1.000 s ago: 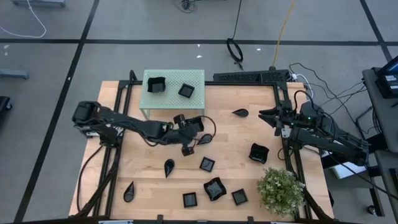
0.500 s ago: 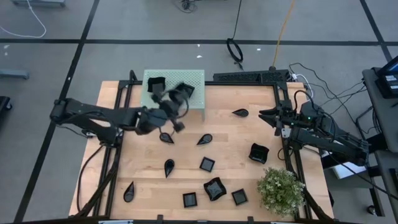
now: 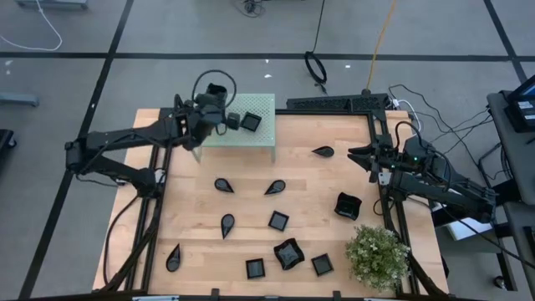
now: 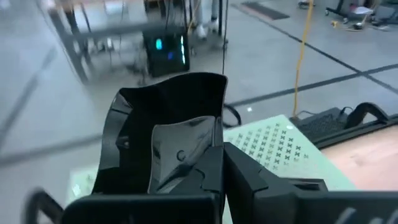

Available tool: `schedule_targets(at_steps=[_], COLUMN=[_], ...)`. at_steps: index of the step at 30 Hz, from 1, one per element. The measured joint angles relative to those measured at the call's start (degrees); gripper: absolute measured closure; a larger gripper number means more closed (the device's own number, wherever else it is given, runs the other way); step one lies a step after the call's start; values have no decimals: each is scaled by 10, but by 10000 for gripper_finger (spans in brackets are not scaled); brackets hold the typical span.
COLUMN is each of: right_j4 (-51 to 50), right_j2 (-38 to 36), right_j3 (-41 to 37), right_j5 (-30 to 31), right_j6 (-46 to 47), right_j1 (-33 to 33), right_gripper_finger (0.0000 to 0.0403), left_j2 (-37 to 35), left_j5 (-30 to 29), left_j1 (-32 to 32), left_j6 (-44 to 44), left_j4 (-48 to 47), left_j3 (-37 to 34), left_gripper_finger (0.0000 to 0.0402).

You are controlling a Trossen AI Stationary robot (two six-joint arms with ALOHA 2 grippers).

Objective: Pick & Place Mini shaped plates
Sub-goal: Stack the distorted square plate on top of the distorted square plate on the shelf

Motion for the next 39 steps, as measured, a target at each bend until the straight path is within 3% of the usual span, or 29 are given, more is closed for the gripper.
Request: schedule_targets(at_steps=[7,18,39], right_j4=[0,0,0], right_j2=[0,0,0], right_j3=[0,0,0], right_j5=[0,0,0], right_j6=[0,0,0], right_j1=[0,0,0], right_gripper_finger=[298,298,298], left_j2=[0,0,0], left_j5=[86,129,96], left_j1=[61,88,47], left_j6=[-119,-127,-130], left_j4=[-103,-125,-127], left_j3=[0,0,0], left_gripper_finger=[398,393,390])
